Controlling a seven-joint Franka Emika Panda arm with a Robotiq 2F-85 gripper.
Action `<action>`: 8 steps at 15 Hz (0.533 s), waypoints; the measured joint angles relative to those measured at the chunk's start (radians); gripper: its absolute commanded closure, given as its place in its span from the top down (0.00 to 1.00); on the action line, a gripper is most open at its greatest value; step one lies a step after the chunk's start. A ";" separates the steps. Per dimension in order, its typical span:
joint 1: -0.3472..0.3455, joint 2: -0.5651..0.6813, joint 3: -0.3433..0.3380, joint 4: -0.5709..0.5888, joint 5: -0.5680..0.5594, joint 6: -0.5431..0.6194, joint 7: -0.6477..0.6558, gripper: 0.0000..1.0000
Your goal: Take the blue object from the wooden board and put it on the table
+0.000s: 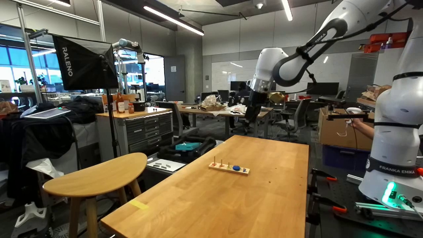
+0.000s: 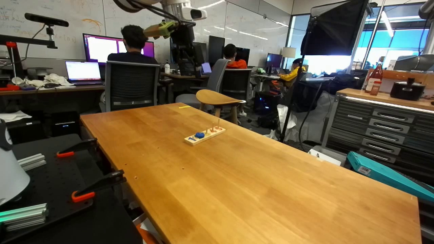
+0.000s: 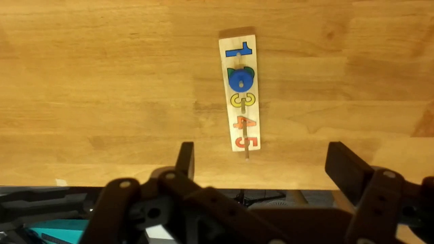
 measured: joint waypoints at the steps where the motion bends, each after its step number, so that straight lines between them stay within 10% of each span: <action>1: 0.000 0.055 0.018 0.006 -0.056 0.032 0.052 1.00; 8: 0.047 0.411 -0.015 0.209 -0.210 0.049 0.226 1.00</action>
